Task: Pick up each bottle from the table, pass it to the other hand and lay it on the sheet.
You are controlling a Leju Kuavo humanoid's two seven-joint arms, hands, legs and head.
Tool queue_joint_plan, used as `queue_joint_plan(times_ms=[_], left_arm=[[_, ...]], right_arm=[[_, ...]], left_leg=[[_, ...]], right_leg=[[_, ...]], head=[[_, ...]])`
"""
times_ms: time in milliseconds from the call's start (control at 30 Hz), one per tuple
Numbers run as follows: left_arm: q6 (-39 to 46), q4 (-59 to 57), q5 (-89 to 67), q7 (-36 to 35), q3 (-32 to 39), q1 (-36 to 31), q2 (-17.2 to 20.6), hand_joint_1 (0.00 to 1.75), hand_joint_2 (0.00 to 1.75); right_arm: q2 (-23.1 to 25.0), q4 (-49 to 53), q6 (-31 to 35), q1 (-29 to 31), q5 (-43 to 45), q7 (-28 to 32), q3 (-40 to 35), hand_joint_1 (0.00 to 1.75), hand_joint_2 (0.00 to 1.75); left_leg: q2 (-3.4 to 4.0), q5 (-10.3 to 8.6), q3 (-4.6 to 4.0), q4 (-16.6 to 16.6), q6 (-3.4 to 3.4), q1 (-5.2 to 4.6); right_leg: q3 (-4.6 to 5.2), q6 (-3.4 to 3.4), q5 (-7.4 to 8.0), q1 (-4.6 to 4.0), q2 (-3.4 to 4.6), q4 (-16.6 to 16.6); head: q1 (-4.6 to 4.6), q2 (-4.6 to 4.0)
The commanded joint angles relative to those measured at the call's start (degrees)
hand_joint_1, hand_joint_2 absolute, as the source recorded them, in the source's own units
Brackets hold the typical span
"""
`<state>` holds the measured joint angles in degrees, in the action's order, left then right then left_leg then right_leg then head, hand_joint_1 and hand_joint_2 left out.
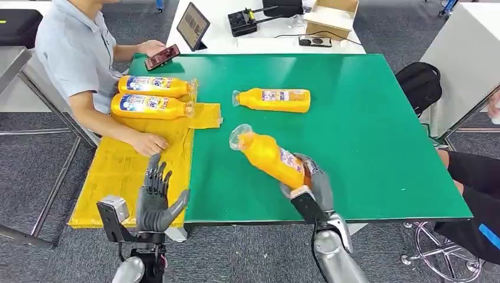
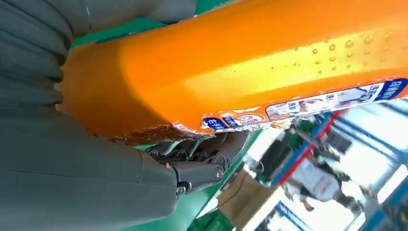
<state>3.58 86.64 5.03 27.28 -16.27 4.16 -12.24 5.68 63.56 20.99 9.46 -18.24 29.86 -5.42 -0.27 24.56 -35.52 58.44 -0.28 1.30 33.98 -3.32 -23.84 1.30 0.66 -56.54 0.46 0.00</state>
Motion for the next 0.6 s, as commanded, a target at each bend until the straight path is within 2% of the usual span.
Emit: queue_joint_plan(times_ms=[33, 100, 233, 467, 567, 600], left_arm=[[-6.0, -3.0, 1.5, 1.7, -14.8, 2.0, 4.9, 0.0, 1.75], [-5.2, -4.5, -1.5, 3.1, -17.6, 1.3, 5.1, 0.0, 1.75], [-5.8, -5.7, 0.1, 2.5, -18.1, -0.3, 4.3, 0.0, 1.75], [-5.8, -5.8, 0.4, 2.1, -17.8, -0.8, 4.2, 0.0, 1.75], [-6.9, -7.0, 2.9, -0.1, -17.0, -2.2, 2.8, 0.0, 1.75], [-7.0, -7.4, 3.6, -0.6, -16.6, -2.7, 2.3, 0.0, 1.75]], right_arm=[[3.3, 9.2, -0.5, -2.7, 7.3, 4.6, 2.8, 1.75, 1.75], [3.2, 8.4, -1.7, -2.5, 6.9, 4.8, 0.7, 1.75, 1.75], [3.2, 6.5, -1.8, -1.8, 3.2, 6.2, -3.7, 1.75, 1.75], [3.3, 6.3, -1.3, -1.7, 2.8, 6.2, -4.2, 1.75, 1.75], [1.9, 5.3, 2.0, -1.7, -4.7, 9.5, -9.4, 1.75, 1.75], [2.0, 4.0, 2.1, -1.4, -5.2, 8.8, -10.4, 1.75, 1.75]], left_leg=[[0.03, 0.07, 0.13, 0.0, 0.05, -0.03], [-0.01, 0.06, 0.15, -0.1, 0.05, -0.05], [0.08, 0.11, 0.26, -0.1, 0.08, -0.03], [0.03, 0.04, 0.09, -0.1, 0.06, 0.01], [0.04, 0.08, 0.2, -0.1, 0.1, -0.02], [0.05, 0.07, 0.16, -0.1, 0.08, -0.01]], right_leg=[[-0.1, 0.12, -0.08, 0.0, -0.03, 0.0], [-0.11, 0.12, -0.08, 0.02, -0.08, 0.0], [-0.2, 0.19, -0.08, -0.02, -0.02, 0.1], [-0.06, 0.12, -0.05, -0.04, -0.05, 0.1], [-0.18, 0.15, -0.09, -0.02, -0.06, 0.1], [-0.14, 0.14, -0.07, -0.03, -0.03, 0.1]], head=[[0.0, 0.0], [0.0, 0.0], [0.0, 0.0], [0.0, 0.0], [0.02, 0.0], [0.0, 0.0]])
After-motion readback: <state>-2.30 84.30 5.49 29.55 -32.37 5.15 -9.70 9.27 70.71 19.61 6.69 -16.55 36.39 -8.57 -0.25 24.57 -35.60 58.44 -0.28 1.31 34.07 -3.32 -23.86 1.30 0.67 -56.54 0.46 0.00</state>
